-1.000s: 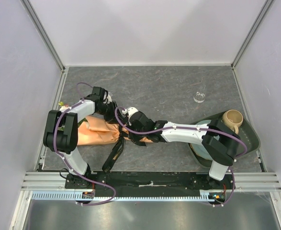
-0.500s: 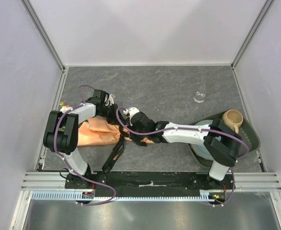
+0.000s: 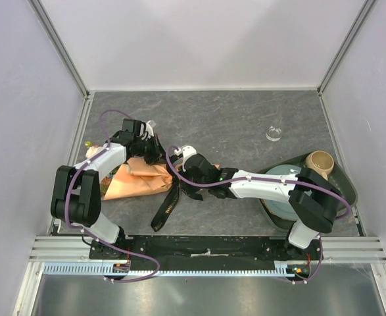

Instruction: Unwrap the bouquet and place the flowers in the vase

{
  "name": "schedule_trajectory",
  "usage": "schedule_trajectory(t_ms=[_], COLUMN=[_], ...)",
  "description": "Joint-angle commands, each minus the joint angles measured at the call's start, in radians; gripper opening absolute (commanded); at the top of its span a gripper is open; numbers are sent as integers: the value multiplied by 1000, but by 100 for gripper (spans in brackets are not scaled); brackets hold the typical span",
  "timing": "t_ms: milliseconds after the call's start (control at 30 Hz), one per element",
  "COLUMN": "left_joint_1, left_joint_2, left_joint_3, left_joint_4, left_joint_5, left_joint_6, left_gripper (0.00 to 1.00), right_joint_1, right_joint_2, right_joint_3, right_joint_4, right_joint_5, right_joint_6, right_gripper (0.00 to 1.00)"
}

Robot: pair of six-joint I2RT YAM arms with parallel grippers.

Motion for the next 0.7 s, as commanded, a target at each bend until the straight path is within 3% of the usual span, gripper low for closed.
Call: schedule_trajectory(t_ms=[0,233,267,300,333,367,433,467,600,667], left_joint_1=[8,18,23,28,35,38,43,44,44,44], left_joint_2=[-43,-39,-37,-37,-40,-52,-71,-94,-198,-255], left_joint_3=[25,23,23,17,16,13,2,-1,-56,-93], left_joint_4=[17,19,19,19,17,14,11,3,-4,2], left_joint_5=[-34,-46,-46,-46,-51,-58,-83,-90,-146,-178], left_joint_6=[22,12,9,8,6,3,5,3,-14,-41], left_gripper=[2,2,6,22,30,45,55,64,66,59], right_joint_1=[2,-5,-8,-11,-12,-16,-18,-21,-22,-31], right_joint_2=[-46,-40,-40,-38,-35,-34,-26,-24,-18,-21], right_joint_3=[-11,-10,-5,-5,-4,7,27,32,64,78], right_joint_4=[33,16,11,11,11,10,5,0,-9,-10], right_joint_5=[24,20,22,22,21,13,8,2,4,1], right_joint_6=[17,23,23,23,23,23,23,20,16,14], right_gripper=[0,0,0,0,0,0,0,0,0,0])
